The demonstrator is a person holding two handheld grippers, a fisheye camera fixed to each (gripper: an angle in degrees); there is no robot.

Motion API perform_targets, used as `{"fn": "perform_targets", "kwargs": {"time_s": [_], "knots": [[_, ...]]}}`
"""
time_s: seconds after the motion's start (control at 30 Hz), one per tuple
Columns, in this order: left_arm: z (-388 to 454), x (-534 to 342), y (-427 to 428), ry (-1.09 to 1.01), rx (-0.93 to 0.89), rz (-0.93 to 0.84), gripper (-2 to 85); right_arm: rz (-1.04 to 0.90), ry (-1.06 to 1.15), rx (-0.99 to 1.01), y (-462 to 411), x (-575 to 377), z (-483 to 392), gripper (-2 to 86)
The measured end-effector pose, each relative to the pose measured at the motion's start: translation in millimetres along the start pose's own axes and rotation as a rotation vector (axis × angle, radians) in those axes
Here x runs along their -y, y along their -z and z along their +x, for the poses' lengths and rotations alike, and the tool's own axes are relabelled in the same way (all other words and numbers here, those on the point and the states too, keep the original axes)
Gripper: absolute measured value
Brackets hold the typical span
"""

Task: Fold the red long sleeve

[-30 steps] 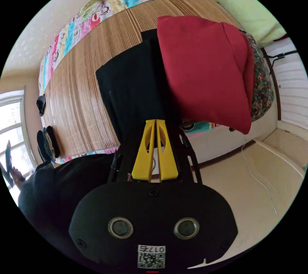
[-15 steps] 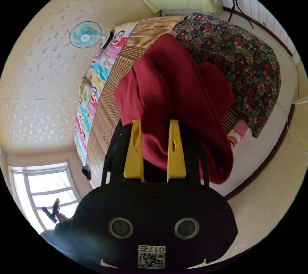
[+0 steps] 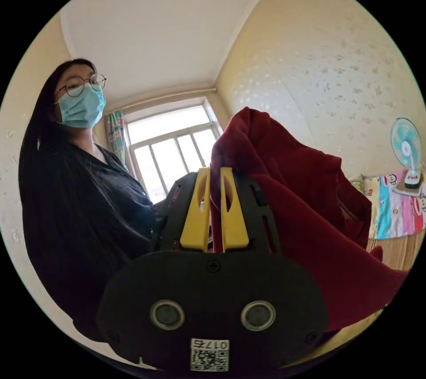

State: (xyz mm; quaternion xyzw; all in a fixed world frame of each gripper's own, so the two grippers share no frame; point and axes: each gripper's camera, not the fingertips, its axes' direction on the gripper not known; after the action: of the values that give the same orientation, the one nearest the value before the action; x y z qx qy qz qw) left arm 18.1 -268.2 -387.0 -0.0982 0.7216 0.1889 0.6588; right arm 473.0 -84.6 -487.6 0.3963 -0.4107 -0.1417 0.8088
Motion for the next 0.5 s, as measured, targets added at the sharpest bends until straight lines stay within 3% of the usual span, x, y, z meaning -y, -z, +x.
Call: {"fn": "perform_targets", "kwargs": {"time_s": [0.1, 0.2, 0.3, 0.5], "knots": [[-26.8, -2.4, 18.4, 0.111, -0.142, 0.044, 23.5, -0.256, 0.037, 0.126, -99.7, 4.2, -23.0, 2.4], [-43.8, -21.3, 66.8, 0.196, 0.043, 0.073, 20.6, -0.344, -0.027, 0.148, -181.7, -16.7, -49.0, 2.4], [-40.3, -46.5, 119.9, 0.063, 0.111, 0.077, 9.3, -0.336, -0.058, 0.169, -217.3, -30.3, -69.4, 2.5], [10.6, -85.0, 222.3, -0.377, -0.195, 0.079, 6.4, -0.322, 0.210, 0.371, -204.4, -24.9, -96.5, 1.5]]}}
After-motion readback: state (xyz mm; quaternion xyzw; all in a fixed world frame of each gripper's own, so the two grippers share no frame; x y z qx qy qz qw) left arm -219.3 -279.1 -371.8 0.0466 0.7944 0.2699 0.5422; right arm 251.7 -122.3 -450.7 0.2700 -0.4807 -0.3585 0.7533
